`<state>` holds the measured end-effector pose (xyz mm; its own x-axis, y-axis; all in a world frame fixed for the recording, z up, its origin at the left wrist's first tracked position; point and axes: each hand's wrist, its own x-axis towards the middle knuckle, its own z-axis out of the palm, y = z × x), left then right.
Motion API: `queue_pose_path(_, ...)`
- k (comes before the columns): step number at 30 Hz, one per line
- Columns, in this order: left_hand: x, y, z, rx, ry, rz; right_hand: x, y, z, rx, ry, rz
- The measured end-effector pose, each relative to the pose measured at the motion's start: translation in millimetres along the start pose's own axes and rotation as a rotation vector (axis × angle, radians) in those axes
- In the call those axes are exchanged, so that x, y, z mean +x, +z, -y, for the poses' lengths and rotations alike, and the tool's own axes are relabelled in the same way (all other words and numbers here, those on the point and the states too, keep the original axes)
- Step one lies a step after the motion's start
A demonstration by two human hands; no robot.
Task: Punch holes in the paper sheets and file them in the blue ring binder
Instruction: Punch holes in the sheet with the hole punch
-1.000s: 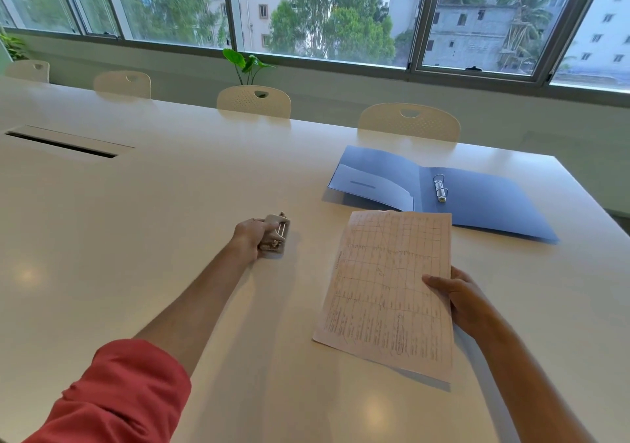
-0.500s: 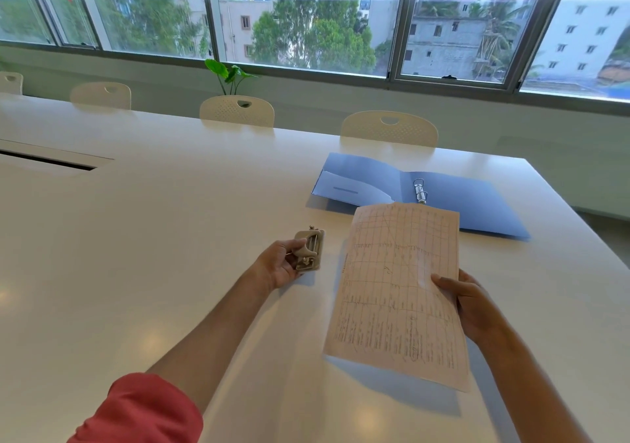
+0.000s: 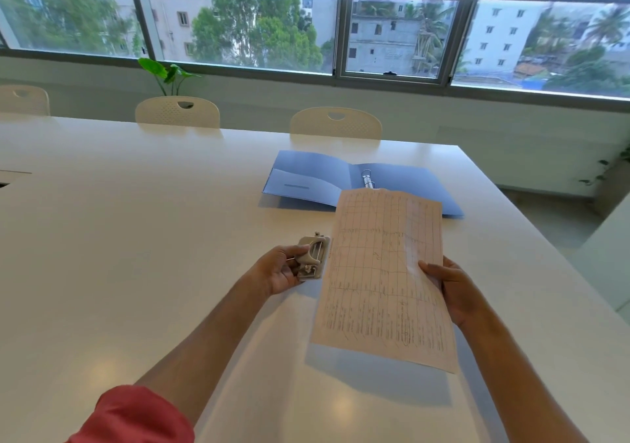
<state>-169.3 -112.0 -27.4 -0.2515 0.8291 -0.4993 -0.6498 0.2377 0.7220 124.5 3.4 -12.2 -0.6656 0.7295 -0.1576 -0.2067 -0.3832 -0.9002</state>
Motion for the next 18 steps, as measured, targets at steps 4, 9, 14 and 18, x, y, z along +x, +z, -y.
queue_pose_path(4,-0.5,12.6,3.4,-0.015,-0.027,0.042,-7.8,-11.0,-2.2,0.016,0.032,-0.03)
queue_pose_path(9,-2.4,24.1,9.3,-0.012,-0.048,0.071,-16.6,-23.1,-6.8,0.034,0.056,-0.062)
queue_pose_path(14,0.9,28.9,18.4,0.031,-0.051,0.038,-21.6,-27.6,-5.6,0.126,0.021,-0.041)
queue_pose_path(18,1.8,31.2,25.4,0.028,-0.071,0.052,-21.8,-23.8,-4.1,0.175,0.008,-0.014)
